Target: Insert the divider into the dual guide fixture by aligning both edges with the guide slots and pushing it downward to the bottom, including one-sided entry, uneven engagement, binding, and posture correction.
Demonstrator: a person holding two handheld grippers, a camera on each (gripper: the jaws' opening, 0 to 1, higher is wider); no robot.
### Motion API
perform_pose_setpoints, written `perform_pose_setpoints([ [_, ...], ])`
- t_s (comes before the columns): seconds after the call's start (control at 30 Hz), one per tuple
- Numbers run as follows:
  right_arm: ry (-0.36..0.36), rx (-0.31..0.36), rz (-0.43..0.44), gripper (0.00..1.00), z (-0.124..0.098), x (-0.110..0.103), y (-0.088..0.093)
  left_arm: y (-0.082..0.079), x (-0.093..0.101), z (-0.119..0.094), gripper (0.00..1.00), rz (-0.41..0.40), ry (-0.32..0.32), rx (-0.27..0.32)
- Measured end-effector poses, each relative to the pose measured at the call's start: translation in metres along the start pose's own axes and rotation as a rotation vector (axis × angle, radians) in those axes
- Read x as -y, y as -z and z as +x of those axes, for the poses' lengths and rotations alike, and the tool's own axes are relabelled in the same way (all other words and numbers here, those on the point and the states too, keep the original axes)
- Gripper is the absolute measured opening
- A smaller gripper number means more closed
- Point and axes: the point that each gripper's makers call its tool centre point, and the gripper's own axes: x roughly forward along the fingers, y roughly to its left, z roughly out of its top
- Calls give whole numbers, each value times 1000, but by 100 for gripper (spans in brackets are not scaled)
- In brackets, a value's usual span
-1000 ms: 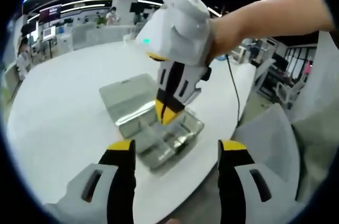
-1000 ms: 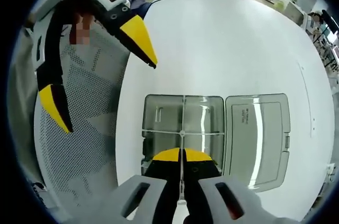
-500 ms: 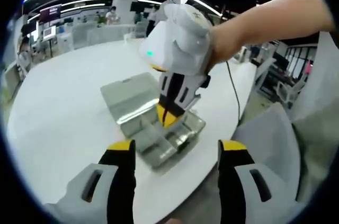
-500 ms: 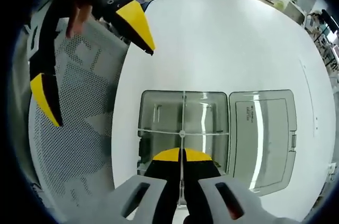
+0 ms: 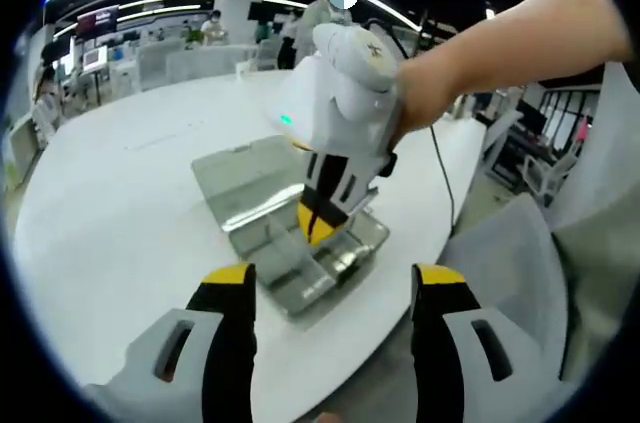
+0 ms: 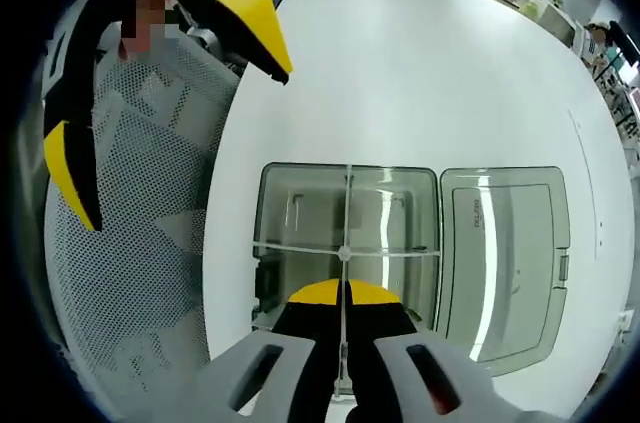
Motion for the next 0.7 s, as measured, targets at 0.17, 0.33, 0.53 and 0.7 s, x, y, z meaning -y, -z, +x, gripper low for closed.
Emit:
perform_pose_setpoints([
  [0.17, -2, 3, -1, 0, 0, 0, 0, 1, -1, 0, 61, -4, -1, -2],
  [0.33, 2, 7, 11, 0, 0, 0, 1, 1, 1, 1, 61, -4, 2, -2],
  [0.53, 11, 5, 5, 0, 1, 0, 1, 0, 1, 1, 61, -1, 2, -1],
  [0.7, 16, -1, -7, 0, 1, -1, 0, 0, 1, 1, 61, 0, 0, -1],
])
